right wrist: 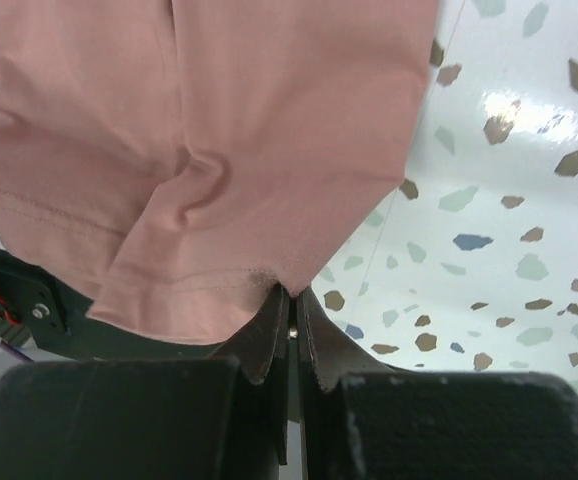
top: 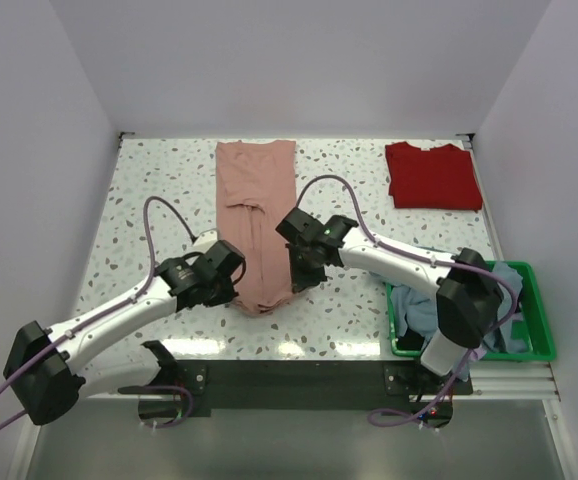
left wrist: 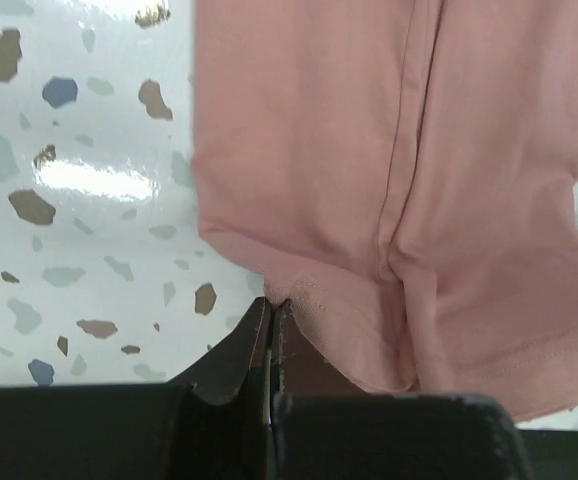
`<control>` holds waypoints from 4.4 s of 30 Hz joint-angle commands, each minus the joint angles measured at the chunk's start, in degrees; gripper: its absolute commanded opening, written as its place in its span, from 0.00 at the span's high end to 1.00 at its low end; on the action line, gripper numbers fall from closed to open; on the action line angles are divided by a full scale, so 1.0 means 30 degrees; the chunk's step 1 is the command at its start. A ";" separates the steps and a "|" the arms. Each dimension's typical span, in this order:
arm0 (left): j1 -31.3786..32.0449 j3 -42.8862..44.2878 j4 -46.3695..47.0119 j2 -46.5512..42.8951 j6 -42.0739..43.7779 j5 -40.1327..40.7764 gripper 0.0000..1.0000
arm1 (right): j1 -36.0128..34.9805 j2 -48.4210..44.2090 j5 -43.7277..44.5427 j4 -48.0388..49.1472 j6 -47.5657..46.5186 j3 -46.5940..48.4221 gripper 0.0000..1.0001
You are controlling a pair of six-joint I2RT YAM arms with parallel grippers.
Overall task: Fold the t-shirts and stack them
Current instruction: Fold the tshirt
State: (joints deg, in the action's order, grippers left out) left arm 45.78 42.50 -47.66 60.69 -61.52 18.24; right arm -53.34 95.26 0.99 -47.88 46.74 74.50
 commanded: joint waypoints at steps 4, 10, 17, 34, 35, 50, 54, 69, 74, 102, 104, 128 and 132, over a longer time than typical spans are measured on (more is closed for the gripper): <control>-0.2308 0.1887 0.2406 0.1361 0.3745 0.0190 1.00 | 0.1080 0.1347 0.0020 -0.0359 -0.1339 0.2322 1.00; -0.3890 0.3233 0.4018 0.3265 0.5650 -0.0249 1.00 | 0.1988 0.3252 -0.0039 -0.0798 -0.2482 0.4753 1.00; -0.5678 0.4434 0.5309 0.5139 0.6940 -0.0660 1.00 | 0.3248 0.5918 -0.0273 -0.1267 -0.3509 0.7683 1.00; -0.9252 0.7043 0.7740 0.9388 0.9050 -0.1422 1.00 | 0.5768 1.0841 -0.0302 -0.1238 -0.3949 1.3983 1.00; -0.9486 0.7247 0.7916 0.9739 0.9137 -0.1422 1.00 | 0.5943 1.1249 -0.0302 -0.1238 -0.3920 1.4536 1.00; -1.1596 0.9299 0.9967 1.3255 0.9929 -0.3354 1.00 | 0.6998 1.3567 -0.1297 -0.1560 -0.3803 1.7499 1.00; -1.1861 0.9592 1.0406 1.4018 1.0162 -0.4260 1.00 | 0.7175 1.3889 -0.1386 -0.1619 -0.3773 1.7969 1.00; -1.2418 1.0385 1.1547 1.4638 0.9754 -0.4119 0.50 | 0.7907 1.5003 -0.2588 -0.2141 -0.3920 2.0133 0.62; -1.2418 0.8834 1.2574 1.1329 1.0132 -0.3267 0.28 | 0.8142 1.3717 -0.1712 -0.2410 -0.4768 2.0871 0.37; -1.1773 -0.0220 1.2928 0.6931 1.0193 -0.6784 0.34 | 0.6737 0.6859 -0.3671 0.2042 -0.4273 0.6106 0.42; -1.1744 -0.0455 1.2811 0.6784 1.0135 -0.6579 0.34 | 0.6385 0.6829 -0.3846 0.2276 -0.4184 0.5697 0.43; -1.1744 -0.1892 1.1903 0.4908 1.0456 -0.6138 0.34 | 0.5856 0.8411 -0.2909 0.2540 -0.4125 0.4698 0.73; -1.1744 -0.2067 1.1726 0.5229 1.0486 -0.6109 0.34 | 0.5856 0.8558 -0.3319 0.2746 -0.3979 0.4640 0.80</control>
State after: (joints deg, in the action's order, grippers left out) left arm 10.31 36.86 -12.32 76.95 -30.44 -0.97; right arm -35.94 119.90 -8.60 -40.91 34.52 88.51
